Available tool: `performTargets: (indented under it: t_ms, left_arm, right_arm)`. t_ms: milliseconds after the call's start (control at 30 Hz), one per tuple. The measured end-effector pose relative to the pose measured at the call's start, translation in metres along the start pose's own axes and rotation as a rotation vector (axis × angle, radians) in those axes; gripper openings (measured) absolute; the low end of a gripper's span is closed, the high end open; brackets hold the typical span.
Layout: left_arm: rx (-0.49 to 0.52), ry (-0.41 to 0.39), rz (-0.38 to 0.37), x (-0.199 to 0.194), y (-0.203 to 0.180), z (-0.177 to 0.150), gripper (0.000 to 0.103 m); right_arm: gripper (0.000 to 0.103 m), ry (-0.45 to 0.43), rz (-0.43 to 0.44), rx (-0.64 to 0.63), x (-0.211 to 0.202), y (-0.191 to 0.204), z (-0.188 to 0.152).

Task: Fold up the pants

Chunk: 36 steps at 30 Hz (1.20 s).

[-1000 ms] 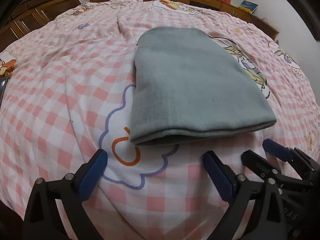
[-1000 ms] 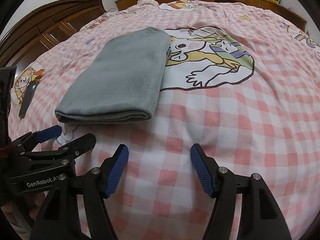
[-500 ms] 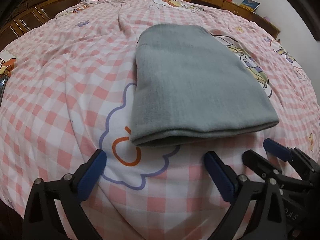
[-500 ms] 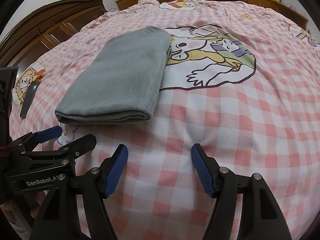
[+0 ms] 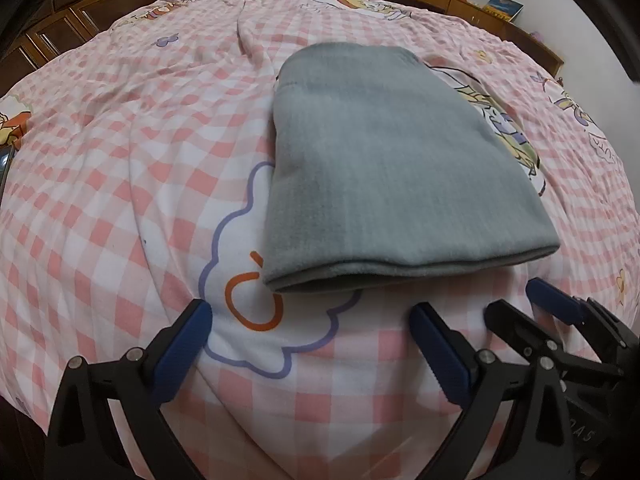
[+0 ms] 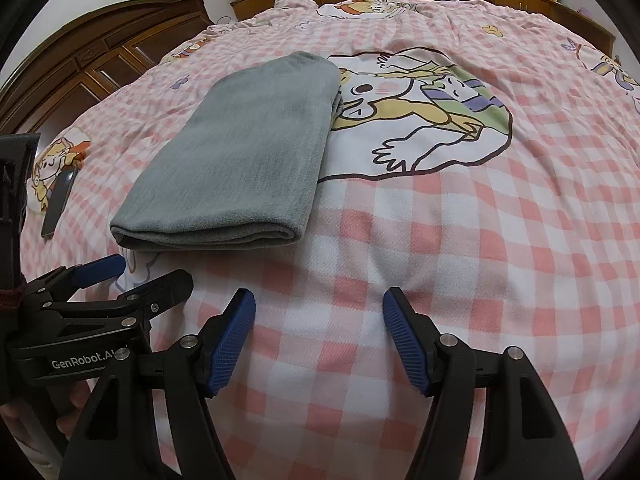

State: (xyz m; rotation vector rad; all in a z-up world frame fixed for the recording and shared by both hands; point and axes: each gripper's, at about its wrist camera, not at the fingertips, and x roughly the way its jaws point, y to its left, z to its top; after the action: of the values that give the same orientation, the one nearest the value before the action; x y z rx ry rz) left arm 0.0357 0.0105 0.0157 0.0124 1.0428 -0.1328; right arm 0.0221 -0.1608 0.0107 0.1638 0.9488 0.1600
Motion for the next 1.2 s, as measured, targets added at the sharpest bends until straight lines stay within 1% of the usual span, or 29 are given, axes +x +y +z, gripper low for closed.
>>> performTargets:
  t_ms: [1200]
  left_arm:
    - [-0.002,0.009,0.016,0.0009,-0.0005,0.0010,0.101]
  right_arm:
    - [0.068,0.005,0.000,0.000,0.0011,0.0001,0.0002]
